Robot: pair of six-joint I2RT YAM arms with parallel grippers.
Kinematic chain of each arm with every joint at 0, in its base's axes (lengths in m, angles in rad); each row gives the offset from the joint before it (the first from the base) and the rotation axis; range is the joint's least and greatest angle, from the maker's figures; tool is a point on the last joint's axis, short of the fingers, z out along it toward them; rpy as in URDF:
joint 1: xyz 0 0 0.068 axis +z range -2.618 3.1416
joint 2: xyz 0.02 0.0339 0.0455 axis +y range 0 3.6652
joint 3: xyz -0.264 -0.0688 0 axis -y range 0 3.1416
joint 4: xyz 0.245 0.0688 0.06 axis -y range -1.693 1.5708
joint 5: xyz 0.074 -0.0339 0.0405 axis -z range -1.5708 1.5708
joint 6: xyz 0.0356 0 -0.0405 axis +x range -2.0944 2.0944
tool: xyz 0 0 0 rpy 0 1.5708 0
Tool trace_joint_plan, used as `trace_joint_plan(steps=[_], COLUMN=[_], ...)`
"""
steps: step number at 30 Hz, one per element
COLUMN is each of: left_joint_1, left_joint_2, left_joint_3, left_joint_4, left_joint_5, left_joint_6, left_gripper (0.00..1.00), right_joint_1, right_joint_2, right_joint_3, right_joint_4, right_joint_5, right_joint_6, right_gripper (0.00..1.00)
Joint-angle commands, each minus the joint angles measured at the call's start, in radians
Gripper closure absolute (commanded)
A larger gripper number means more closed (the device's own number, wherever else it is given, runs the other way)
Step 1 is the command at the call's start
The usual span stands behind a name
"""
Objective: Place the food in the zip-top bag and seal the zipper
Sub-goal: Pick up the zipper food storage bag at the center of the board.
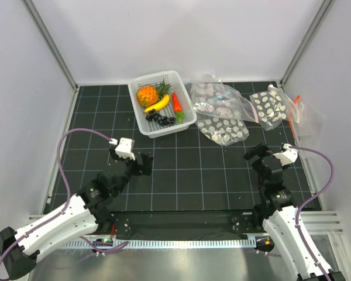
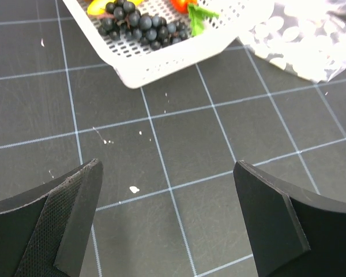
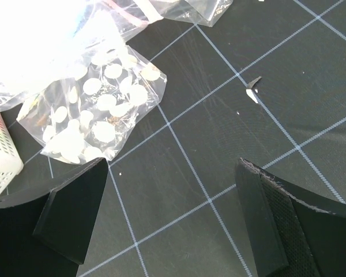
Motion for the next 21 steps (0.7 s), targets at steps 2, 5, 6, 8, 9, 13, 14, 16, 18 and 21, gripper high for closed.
trace_joint_plan(steps=[2, 5, 6, 8, 9, 13, 14, 16, 18, 21], left_joint_1=[0.005, 0.005, 0.005, 0.004, 0.005, 0.005, 0.005, 0.005, 0.005, 0.005], left_joint_2=[0.014, 0.003, 0.0, -0.005, -0.005, 0.008, 0.011, 0.018, 0.021, 0.024], left_joint_3=[0.024, 0.021, 0.02, 0.018, 0.02, 0.03, 0.032, 0.037, 0.037, 0.041], left_joint_4=[0.044, 0.039, 0.039, 0.038, 0.038, 0.031, 0.031, 0.03, 0.028, 0.024], left_joint_5=[0.012, 0.017, 0.02, 0.023, 0.023, 0.032, 0.035, 0.043, 0.052, 0.055], left_joint_6=[0.005, 0.003, 0.003, 0.0, -0.001, -0.006, -0.007, -0.007, -0.009, -0.012], left_gripper=[0.0, 0.0, 0.0, 0.0, 0.0, 0.0, 0.0, 0.0, 0.0, 0.0], right_joint_1=[0.002, 0.002, 0.002, 0.002, 0.002, 0.002, 0.001, 0.001, -0.013, -0.05], right_joint_2=[-0.017, -0.015, -0.012, 0.0, 0.009, 0.118, 0.182, 0.261, 0.363, 0.471], right_joint_3=[0.002, -0.004, -0.007, -0.013, -0.007, 0.096, 0.126, 0.211, 0.258, 0.315], right_joint_4=[0.038, 0.061, 0.071, 0.132, 0.149, 0.189, 0.187, 0.186, 0.204, 0.271], right_joint_5=[0.013, -0.01, -0.043, -0.07, -0.074, -0.082, -0.076, -0.065, -0.064, -0.051], right_joint_6=[0.002, -0.01, -0.018, -0.019, 0.003, 0.071, 0.088, 0.157, 0.207, 0.324], right_gripper=[0.0, 0.01, 0.0, 0.0, 0.0, 0.0, 0.0, 0.0, 0.0, 0.0])
